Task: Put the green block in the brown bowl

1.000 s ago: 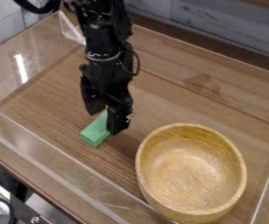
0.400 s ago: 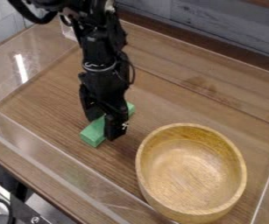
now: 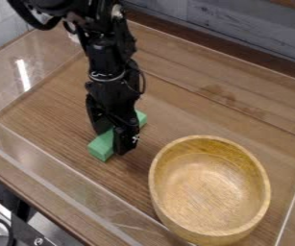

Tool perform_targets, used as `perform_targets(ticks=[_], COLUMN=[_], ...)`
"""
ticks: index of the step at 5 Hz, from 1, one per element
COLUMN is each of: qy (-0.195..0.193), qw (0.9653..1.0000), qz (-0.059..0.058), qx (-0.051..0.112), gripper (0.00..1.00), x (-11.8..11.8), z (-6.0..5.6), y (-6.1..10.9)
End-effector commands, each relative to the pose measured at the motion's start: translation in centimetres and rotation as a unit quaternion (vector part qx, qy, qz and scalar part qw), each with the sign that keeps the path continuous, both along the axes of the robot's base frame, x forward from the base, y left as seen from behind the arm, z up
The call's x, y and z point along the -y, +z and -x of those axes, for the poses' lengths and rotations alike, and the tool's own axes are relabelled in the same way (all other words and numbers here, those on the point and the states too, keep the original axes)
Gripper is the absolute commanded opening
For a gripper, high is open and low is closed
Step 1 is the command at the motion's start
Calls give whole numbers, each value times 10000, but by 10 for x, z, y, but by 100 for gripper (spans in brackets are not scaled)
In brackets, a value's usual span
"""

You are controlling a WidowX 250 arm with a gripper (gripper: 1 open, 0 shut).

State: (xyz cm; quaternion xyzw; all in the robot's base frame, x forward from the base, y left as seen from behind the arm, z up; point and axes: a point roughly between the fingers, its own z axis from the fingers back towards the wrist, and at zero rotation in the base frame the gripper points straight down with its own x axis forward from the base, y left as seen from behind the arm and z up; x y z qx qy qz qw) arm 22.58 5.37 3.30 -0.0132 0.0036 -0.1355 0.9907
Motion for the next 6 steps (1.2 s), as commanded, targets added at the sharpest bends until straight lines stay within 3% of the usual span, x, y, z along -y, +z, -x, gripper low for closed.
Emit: perform_targets(ticks=[1,2,6], qy=[32,61,304], qw=[10000,9999,9988], qz=[23,67,223], qx=[87,67,-313], gripper=[100,0,0], x=[-2,-2,4], z=[-3,-2,9], y=[-1,-4,17])
